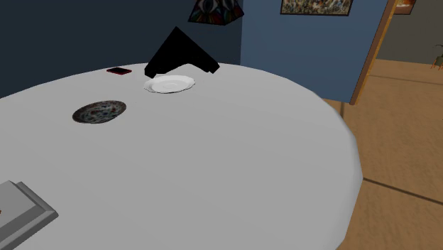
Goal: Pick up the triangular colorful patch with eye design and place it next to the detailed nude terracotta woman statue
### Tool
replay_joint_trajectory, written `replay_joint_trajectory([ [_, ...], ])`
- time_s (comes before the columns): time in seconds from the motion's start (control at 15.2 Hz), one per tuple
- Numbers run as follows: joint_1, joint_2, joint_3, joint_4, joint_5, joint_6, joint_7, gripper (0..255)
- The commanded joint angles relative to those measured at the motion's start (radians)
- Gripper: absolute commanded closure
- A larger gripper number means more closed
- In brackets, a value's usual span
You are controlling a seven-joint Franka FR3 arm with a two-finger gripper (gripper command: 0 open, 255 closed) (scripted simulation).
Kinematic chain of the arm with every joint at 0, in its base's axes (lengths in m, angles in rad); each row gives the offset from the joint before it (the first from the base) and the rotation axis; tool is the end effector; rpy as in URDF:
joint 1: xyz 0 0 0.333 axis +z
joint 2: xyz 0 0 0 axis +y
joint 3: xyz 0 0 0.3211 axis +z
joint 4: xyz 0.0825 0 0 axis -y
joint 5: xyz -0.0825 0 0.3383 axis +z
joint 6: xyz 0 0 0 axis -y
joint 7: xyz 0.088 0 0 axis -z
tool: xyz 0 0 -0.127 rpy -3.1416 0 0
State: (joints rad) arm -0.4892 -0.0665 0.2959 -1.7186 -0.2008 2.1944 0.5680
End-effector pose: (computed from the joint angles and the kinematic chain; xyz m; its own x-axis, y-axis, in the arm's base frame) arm 0.5357 -0.1095 0.6499 0.6371 -0.5517 0.5383 -0.6101 -0.7877 -0.0852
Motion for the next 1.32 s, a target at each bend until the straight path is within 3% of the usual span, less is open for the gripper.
replay_joint_trajectory([
  [0.0,0.001,0.002,0.001,0.03,0.001,-0.028,-0.004,255],
  [0.92,0.01,0.065,0.012,0.285,-0.007,-0.222,-0.027,255],
  [1.25,0.029,-0.111,0.027,0.097,0.028,-0.21,0.016,255],
])
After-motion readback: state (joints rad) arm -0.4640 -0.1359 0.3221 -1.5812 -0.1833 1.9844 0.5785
